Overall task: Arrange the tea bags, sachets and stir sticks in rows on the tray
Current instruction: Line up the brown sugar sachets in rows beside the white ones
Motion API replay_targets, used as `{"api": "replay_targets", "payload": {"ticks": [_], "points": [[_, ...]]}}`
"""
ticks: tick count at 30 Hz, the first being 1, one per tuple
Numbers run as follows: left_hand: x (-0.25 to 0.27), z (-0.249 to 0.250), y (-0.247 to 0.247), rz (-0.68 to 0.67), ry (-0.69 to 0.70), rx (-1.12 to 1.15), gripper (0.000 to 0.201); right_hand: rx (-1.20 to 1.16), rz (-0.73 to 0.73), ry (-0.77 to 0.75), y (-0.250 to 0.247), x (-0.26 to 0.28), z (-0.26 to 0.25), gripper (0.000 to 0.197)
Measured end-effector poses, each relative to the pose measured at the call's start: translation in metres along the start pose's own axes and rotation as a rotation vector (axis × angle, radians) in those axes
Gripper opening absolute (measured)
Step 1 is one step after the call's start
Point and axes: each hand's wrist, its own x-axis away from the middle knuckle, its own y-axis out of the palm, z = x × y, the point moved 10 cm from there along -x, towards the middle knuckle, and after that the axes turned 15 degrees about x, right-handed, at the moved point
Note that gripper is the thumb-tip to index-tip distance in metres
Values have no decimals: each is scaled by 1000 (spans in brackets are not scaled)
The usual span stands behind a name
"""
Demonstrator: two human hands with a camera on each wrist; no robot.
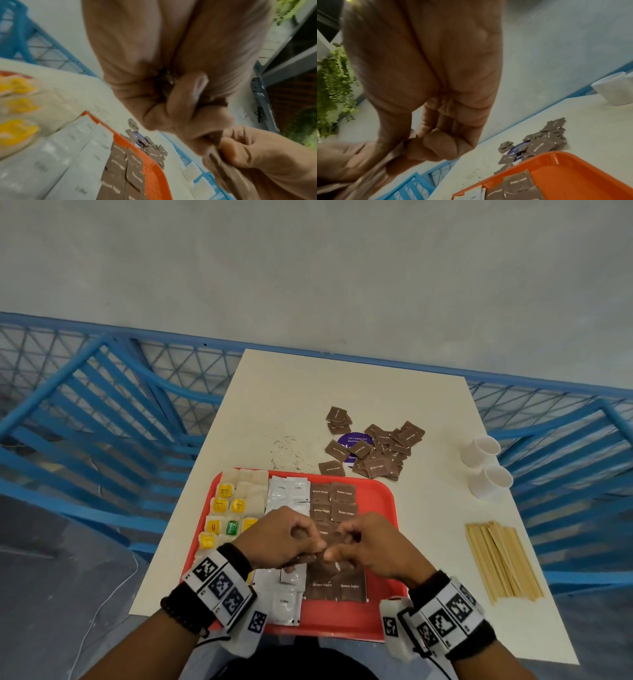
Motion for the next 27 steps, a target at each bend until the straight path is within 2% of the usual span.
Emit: {"api": "replay_targets", "payload": {"ticks": [6, 10, 12, 15, 18, 21, 23, 27], "points": [[9, -44, -17, 201, -40, 340, 17, -256, 113, 165, 3, 11, 34, 16], [10, -70, -15, 267, -87, 483, 16, -352, 188, 260, 16, 12, 53, 31], [10, -77, -7, 248, -116, 498, 15, -251, 120, 205, 33, 5, 49, 34], [12, -80, -2, 228, -127, 444, 17, -137, 95, 186, 44, 2, 54, 5], [20, -85, -23, 293, -137, 380, 14, 98, -25, 167, 65, 5, 67, 30], [27, -95, -37, 312, -203, 362, 9, 178, -185, 146, 96, 13, 74, 17], [28, -97, -39, 304, -226, 365, 10, 170, -194, 152, 104, 11, 75, 13], [28, -96, -35, 303, -227, 391, 10, 49, -168, 315, 115, 4, 91, 26]]}}
